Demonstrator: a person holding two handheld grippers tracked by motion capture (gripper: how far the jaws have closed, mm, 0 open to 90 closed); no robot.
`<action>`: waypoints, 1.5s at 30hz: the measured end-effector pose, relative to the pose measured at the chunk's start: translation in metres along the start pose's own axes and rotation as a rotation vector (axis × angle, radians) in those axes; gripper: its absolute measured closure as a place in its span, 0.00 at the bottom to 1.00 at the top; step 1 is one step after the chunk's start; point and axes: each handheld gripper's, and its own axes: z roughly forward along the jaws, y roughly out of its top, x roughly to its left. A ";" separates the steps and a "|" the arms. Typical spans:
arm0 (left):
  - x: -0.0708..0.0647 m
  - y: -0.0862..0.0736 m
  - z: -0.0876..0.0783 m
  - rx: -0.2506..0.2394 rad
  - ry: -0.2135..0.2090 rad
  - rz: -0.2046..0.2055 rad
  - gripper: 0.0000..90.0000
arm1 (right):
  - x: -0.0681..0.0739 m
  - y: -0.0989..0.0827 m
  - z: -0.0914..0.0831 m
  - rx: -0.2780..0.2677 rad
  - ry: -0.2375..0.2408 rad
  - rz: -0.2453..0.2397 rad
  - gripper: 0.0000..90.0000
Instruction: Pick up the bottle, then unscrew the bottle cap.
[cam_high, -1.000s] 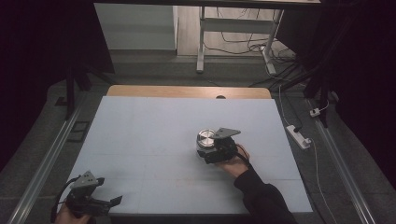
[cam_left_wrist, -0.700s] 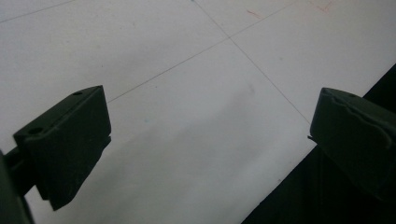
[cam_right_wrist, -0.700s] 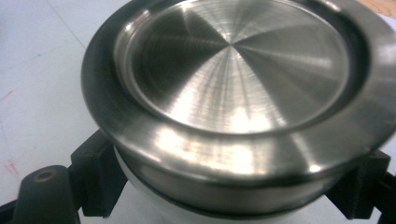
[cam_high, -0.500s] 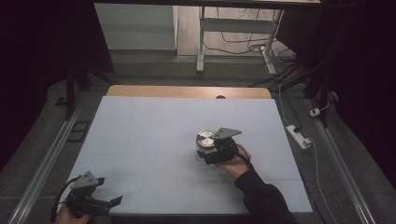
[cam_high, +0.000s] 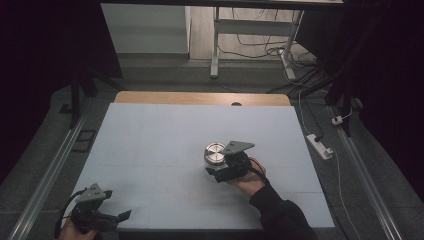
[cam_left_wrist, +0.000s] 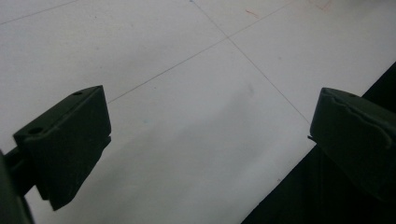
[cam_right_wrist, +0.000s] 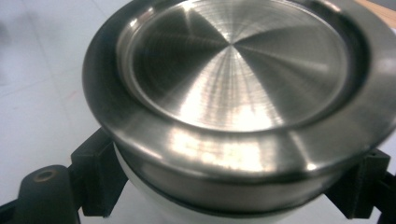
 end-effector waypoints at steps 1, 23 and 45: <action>0.000 0.000 0.000 0.000 0.000 0.000 0.00 | 0.002 0.001 0.000 -0.002 0.004 -0.001 0.16; 0.000 0.000 0.000 0.003 0.000 -0.001 0.00 | 0.039 0.011 -0.005 -0.013 0.088 -0.058 0.16; -0.001 0.003 -0.001 -0.021 -0.010 0.001 0.00 | 0.050 0.014 -0.005 -0.003 0.112 -0.083 0.16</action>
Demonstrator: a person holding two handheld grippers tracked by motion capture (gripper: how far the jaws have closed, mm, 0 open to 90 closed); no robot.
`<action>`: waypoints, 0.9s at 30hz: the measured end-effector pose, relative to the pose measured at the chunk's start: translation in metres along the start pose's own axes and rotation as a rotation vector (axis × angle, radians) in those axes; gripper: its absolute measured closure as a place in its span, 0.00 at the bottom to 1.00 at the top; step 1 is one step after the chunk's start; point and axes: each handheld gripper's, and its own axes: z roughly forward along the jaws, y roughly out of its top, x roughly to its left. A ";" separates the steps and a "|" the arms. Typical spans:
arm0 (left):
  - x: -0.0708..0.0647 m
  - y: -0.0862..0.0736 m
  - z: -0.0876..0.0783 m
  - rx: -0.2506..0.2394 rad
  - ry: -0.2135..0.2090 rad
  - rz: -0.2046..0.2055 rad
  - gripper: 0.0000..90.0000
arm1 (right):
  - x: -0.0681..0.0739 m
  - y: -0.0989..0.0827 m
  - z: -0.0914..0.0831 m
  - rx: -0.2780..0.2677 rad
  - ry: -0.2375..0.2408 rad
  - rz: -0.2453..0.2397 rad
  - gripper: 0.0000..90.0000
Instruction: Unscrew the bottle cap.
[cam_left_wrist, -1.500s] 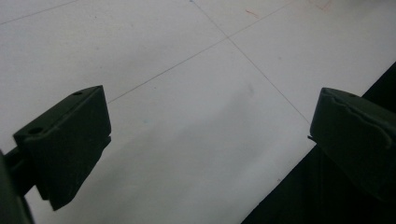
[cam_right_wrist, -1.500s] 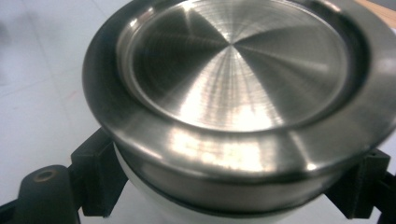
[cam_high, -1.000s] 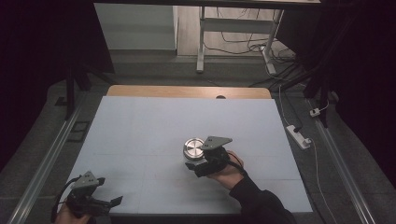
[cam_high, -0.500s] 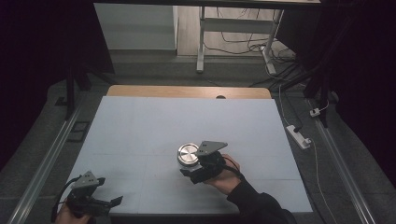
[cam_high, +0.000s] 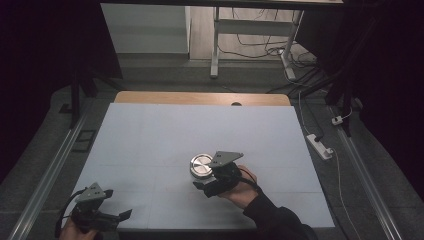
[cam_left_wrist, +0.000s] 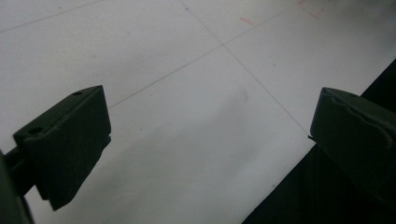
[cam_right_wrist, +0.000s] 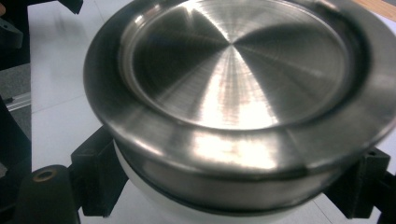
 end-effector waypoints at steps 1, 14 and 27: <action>0.000 0.000 0.000 -0.003 -0.003 0.001 0.00 | 0.000 0.000 0.000 0.001 0.000 0.001 0.16; -0.010 0.019 0.003 -0.046 -0.059 0.085 0.00 | 0.001 0.000 0.000 0.002 0.011 -0.010 0.16; -0.018 0.052 0.021 -0.116 -0.133 0.213 0.00 | 0.001 0.000 0.000 -0.004 0.014 -0.007 0.16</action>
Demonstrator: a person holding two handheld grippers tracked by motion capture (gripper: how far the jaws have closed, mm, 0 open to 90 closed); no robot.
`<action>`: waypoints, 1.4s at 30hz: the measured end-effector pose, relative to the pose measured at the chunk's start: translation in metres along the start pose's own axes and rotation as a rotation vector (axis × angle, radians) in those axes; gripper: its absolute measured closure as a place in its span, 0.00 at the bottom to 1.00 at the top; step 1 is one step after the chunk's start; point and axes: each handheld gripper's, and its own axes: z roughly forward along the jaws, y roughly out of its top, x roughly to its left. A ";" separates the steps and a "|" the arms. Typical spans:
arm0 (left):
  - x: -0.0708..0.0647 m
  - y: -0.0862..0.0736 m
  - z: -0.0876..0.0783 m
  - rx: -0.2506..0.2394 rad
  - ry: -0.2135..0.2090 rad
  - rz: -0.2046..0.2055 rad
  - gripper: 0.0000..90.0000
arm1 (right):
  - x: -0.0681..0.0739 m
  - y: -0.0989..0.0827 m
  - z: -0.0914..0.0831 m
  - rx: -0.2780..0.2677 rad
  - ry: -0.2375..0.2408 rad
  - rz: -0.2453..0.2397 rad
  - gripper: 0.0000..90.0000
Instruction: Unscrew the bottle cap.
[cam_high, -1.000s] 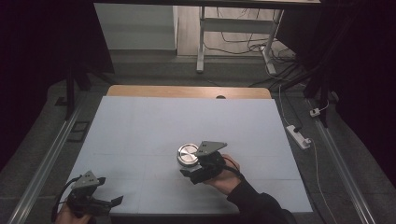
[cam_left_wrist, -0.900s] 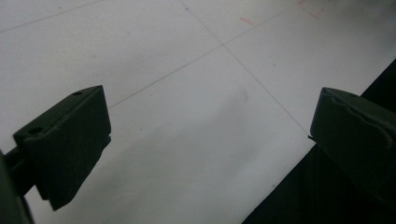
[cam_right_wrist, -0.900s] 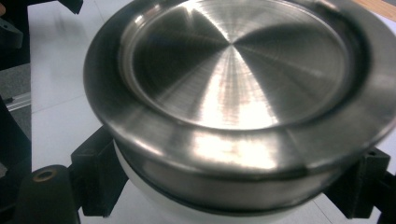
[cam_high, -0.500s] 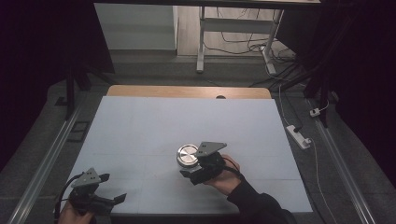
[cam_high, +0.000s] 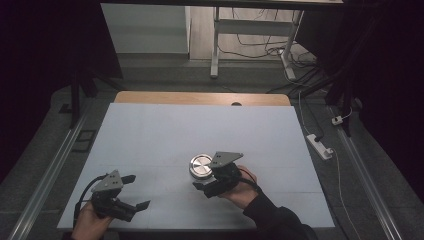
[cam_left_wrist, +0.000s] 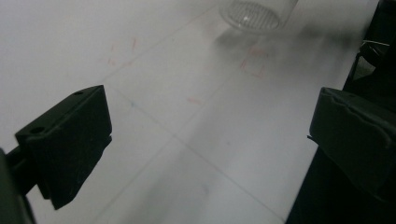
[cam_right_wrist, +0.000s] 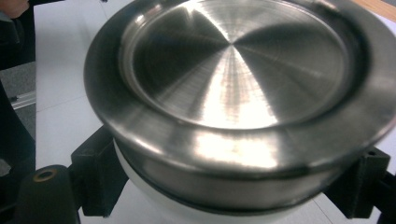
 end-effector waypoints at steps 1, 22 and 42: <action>0.000 0.003 0.002 0.003 -0.003 0.009 0.00 | 0.000 0.000 0.000 0.000 0.000 -0.002 0.16; 0.001 0.077 0.042 -0.011 -0.160 0.141 0.00 | 0.000 0.001 -0.001 -0.006 0.010 -0.018 0.16; -0.006 0.132 0.094 0.014 -0.387 0.383 0.01 | 0.006 0.002 0.000 0.003 0.083 -0.055 0.16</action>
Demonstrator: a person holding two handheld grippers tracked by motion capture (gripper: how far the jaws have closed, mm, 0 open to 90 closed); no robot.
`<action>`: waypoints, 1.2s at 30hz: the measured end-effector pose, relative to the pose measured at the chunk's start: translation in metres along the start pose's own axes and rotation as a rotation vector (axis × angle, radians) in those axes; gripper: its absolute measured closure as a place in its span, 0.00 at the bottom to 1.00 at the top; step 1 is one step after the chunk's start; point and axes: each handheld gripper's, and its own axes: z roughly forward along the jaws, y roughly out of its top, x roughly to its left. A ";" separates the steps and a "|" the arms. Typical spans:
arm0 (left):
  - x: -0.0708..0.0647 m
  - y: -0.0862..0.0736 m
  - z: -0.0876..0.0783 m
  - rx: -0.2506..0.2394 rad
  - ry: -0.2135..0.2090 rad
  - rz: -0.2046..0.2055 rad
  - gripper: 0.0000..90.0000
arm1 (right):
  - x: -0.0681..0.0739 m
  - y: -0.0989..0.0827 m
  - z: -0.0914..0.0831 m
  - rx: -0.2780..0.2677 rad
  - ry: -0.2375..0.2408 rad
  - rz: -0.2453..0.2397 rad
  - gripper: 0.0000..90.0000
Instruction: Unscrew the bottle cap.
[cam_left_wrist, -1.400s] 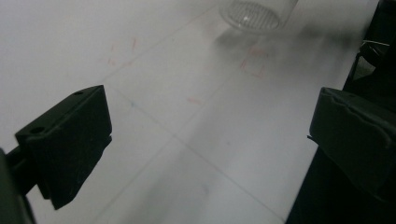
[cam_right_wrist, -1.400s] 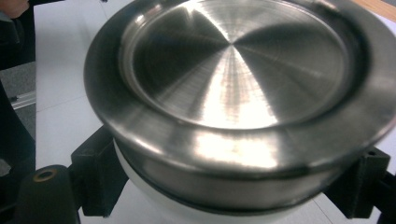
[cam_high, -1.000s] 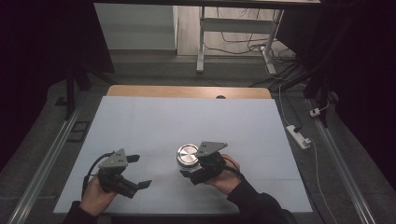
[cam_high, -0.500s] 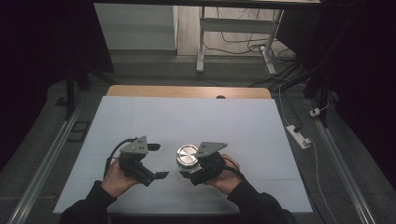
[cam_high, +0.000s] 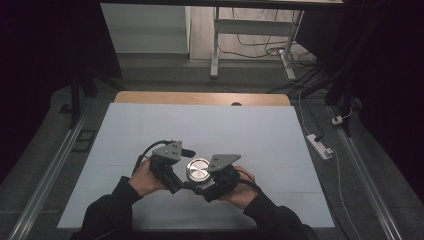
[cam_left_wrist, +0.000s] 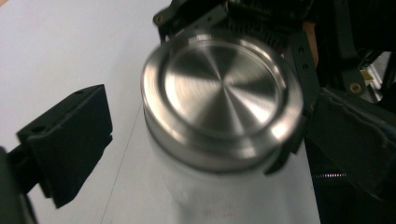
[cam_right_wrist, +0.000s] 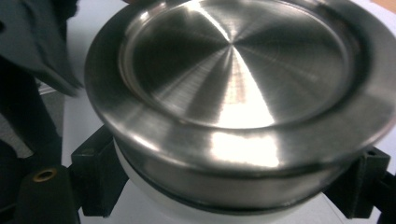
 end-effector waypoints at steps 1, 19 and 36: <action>0.000 0.001 0.001 -0.012 -0.006 0.003 0.02 | 0.001 0.000 0.000 0.004 0.008 -0.008 0.16; -0.023 0.008 0.010 -0.036 0.207 -0.085 0.22 | -0.001 0.000 0.002 0.017 -0.059 0.036 0.16; -0.018 0.013 -0.019 0.004 0.115 -0.007 0.03 | -0.005 0.001 -0.004 -0.006 -0.023 0.056 0.16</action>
